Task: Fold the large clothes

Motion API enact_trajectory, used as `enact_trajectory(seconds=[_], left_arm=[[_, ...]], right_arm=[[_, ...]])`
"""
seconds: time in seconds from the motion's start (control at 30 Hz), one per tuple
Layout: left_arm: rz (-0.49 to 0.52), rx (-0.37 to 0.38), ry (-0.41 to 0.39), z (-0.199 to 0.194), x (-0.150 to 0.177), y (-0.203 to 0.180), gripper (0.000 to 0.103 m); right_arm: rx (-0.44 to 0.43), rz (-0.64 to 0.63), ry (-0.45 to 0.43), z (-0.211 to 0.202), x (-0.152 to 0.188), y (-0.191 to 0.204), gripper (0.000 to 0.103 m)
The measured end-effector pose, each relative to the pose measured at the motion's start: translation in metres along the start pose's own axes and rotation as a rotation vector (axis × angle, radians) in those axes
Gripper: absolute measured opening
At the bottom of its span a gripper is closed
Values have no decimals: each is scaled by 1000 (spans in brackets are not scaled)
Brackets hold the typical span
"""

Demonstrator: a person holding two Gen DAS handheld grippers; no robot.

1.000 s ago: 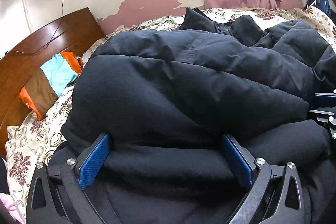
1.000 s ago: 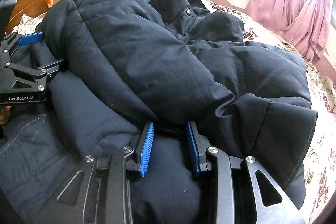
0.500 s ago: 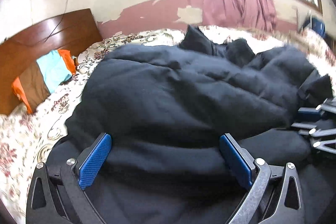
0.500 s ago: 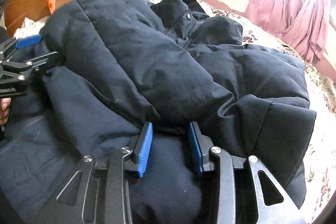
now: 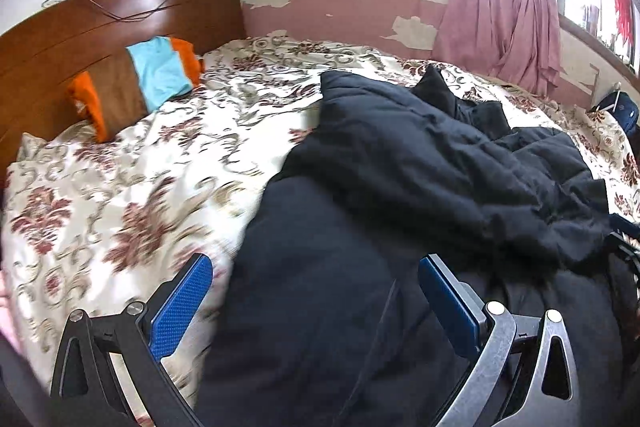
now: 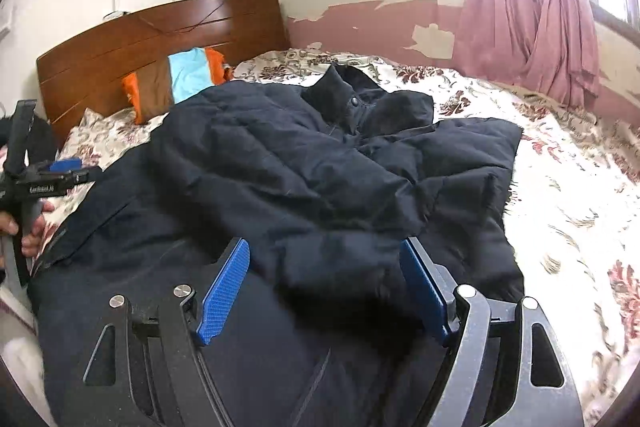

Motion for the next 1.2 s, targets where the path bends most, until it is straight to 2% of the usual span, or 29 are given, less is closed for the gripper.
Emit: enact_trajectory(seconds=[0.2,0.4,0.6,0.7,0.87,1.03,1.13,1.2], left_arm=[[-15,21,22,-37,25,14,103],[6,65,100,-79,40,13,103],[84,61,145,-107,-3,-11,103],[102,74,155,-100,-47,-29,103],[107,44,140,-57,-118,-57,103],[80,66,62,-4,-177,-86,103],[64,72,6,28,-201,-105,103],[61,72,-17,47,-209,-113,103]], right_arm=[[-6,-72,8,-45,16,20,74],[-11,-122,61,-88,22,33,74],[9,-149,74,-118,-15,19,74],[41,-156,65,-118,-41,5,74],[65,-41,90,-75,-91,-26,74],[101,62,77,-11,-140,-51,74],[132,227,30,46,-165,-77,74],[138,326,7,80,-169,-90,74]])
Point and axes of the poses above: each gripper's, at about its wrist camera, not at the fingertips, and z roughly the way its jaws point, y to its left, x to its underside, the point moved 4 cm from there along z, roughly the way its jaws point, and after that the axes turned 2 degrees about -x, right-handed, at the moved point
